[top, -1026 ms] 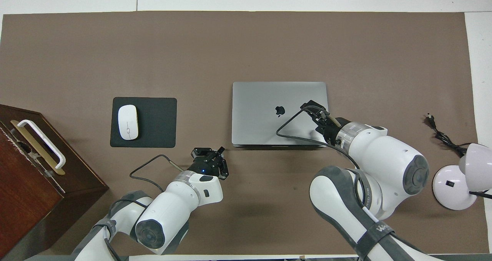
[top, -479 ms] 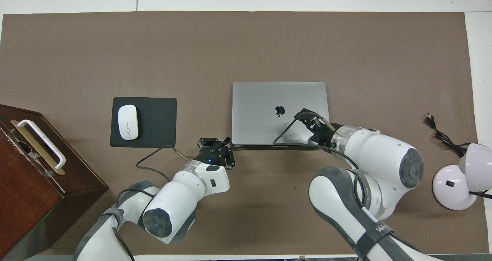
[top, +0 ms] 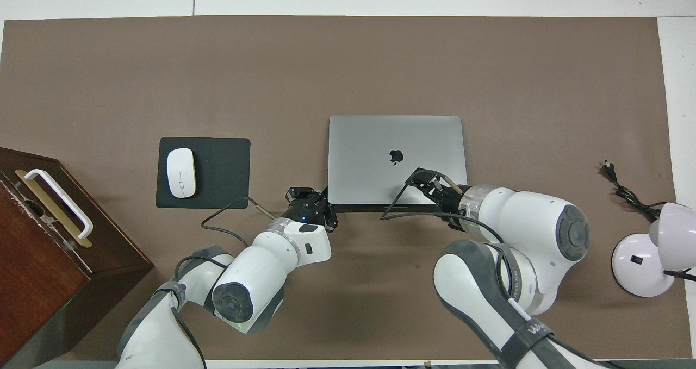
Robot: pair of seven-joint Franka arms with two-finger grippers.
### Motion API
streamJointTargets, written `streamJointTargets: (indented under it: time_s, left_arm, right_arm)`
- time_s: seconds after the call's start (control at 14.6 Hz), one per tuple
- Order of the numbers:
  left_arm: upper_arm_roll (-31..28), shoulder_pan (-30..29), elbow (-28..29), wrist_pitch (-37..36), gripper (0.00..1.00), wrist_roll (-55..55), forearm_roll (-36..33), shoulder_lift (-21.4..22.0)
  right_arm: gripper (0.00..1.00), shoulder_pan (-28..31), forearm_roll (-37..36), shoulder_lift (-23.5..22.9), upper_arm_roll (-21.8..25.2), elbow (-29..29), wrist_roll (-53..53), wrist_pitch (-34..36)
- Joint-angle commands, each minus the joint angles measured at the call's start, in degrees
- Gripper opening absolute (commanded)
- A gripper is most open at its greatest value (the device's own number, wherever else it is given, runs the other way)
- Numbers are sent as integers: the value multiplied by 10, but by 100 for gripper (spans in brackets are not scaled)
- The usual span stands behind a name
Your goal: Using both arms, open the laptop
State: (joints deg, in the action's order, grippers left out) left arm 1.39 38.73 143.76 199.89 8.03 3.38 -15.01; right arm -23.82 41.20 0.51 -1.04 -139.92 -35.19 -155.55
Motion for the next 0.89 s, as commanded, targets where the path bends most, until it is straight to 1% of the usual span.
streamJointTargets:
  time_s: [0.0,0.14,0.27,0.41,0.62,0.68,0.82]
  left_arm:
    - [-7,7,-15,9,0,9,0,-18]
    - [-7,8,-16,9,0,9,0,-18]
    - [-7,8,-16,9,0,9,0,-18]
    - [-7,8,-16,9,0,9,0,-19]
    - [-7,9,-16,9,0,10,0,-25]
    - [-7,9,-16,9,0,10,0,-26]
    - [-7,9,-17,9,0,10,0,-26]
  right_arm:
    - [100,-6,13,3,-2,-11,-7,0]
    - [100,-6,13,-1,-2,-11,-3,-3]
    - [100,-6,13,-14,-2,-10,1,-13]
    - [100,-7,14,-20,-2,-10,-2,-46]
    - [100,-8,18,-23,-2,-10,-2,-57]
    - [100,-10,19,-23,-3,-10,-6,-76]
    - [100,-45,69,-31,-3,-7,-5,-112]
